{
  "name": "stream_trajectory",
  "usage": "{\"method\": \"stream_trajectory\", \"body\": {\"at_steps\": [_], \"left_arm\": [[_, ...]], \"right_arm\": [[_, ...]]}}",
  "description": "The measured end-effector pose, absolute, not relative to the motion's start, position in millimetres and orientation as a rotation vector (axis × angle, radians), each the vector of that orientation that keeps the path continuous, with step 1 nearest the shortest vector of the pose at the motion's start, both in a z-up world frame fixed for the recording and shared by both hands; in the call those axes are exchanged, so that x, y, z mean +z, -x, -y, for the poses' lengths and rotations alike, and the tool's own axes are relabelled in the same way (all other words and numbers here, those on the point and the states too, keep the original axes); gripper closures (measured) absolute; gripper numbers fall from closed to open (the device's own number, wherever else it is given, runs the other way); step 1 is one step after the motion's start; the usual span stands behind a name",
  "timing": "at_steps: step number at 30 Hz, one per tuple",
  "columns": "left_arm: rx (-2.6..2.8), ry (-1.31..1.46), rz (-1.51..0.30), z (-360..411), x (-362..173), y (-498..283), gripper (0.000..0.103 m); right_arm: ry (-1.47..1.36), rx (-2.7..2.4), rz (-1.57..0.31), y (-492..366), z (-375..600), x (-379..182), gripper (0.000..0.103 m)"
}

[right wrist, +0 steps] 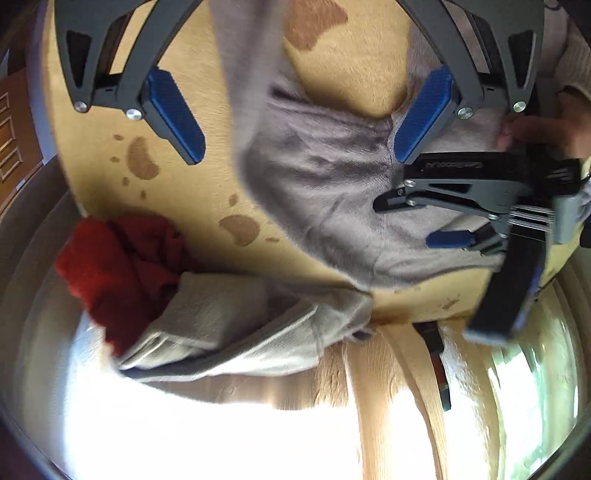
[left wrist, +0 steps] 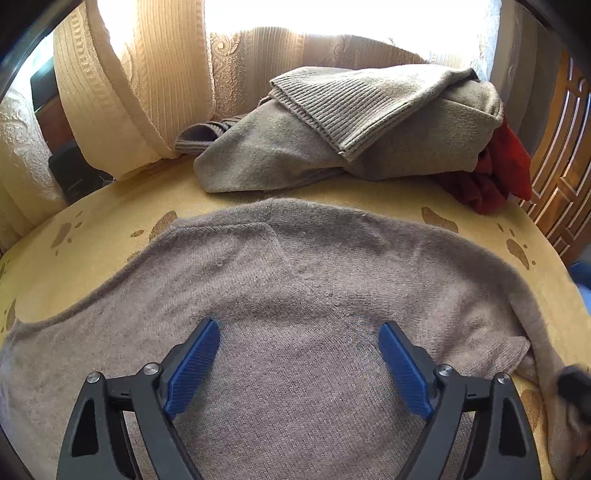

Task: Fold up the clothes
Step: 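Pull the held sleeve outward with the right gripper and lay it straight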

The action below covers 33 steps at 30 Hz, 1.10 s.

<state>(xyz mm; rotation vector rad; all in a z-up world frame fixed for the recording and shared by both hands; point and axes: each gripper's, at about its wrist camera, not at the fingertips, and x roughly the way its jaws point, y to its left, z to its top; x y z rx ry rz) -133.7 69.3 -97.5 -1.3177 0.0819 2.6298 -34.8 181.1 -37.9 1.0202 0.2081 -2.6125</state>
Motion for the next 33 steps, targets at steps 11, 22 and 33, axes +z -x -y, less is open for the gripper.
{"method": "stream_trajectory", "body": {"at_steps": [11, 22, 33], "left_arm": [[2.629, 1.318, -0.094, -69.3, -95.2, 124.2, 0.009], [2.631, 1.321, -0.092, -68.7, -99.6, 136.4, 0.009], [2.630, 1.322, -0.091, -69.5, -99.9, 139.3, 0.009]], "right_arm": [[-0.968, -2.731, -0.273, -138.7, -254.9, -19.3, 0.045], [-1.185, -2.568, -0.580, -189.1, -231.3, -82.1, 0.066], [-0.843, -2.862, -0.035, -156.0, -328.9, 30.7, 0.089]]}}
